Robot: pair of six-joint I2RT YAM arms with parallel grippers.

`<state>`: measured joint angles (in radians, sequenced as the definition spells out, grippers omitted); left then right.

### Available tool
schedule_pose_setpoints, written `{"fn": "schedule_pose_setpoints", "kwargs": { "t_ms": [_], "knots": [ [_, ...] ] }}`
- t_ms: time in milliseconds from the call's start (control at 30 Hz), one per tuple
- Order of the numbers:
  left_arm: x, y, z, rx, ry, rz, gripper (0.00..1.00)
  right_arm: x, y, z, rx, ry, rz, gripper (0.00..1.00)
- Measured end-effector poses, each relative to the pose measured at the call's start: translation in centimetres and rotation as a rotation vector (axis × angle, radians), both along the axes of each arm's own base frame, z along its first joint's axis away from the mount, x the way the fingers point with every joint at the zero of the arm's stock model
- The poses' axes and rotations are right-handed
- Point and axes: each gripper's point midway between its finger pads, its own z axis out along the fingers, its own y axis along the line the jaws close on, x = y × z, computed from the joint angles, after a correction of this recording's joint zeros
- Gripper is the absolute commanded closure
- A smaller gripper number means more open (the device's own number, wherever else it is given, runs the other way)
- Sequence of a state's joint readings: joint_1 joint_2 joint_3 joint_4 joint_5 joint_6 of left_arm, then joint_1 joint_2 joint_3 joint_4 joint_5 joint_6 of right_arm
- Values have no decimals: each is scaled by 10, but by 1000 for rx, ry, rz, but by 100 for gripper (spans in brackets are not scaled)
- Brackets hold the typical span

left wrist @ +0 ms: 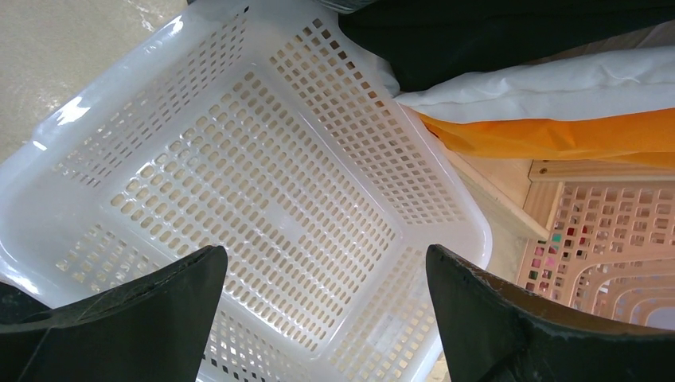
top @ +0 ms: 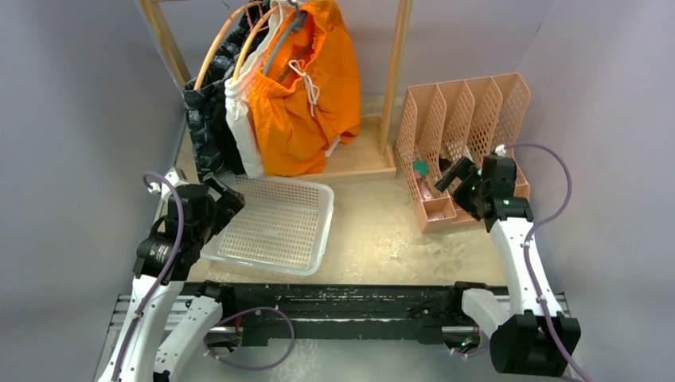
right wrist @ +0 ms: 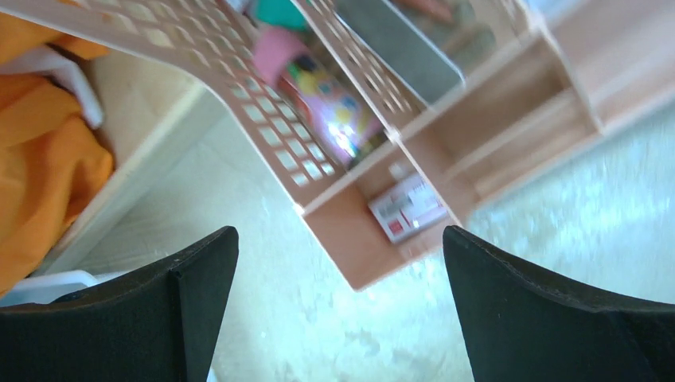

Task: Remove the shorts from the hanger
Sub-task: Move the distractor to the corner of the board.

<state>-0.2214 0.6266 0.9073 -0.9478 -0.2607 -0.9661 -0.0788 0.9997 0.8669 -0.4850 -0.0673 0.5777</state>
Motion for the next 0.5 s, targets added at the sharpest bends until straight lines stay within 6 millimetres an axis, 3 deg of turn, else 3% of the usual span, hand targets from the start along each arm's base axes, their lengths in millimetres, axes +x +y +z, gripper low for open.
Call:
{"fn": "schedule_pose_setpoints", "kwargs": {
  "t_ms": [200,500],
  "knots": [
    [-1,-4,0,-15,2,-14,5,-43,9,-28,112,113,-97,1],
    [-7,-1,1,-13,-4,-10,5,-60,38,-57,242,159,-1,1]
  ]
}}
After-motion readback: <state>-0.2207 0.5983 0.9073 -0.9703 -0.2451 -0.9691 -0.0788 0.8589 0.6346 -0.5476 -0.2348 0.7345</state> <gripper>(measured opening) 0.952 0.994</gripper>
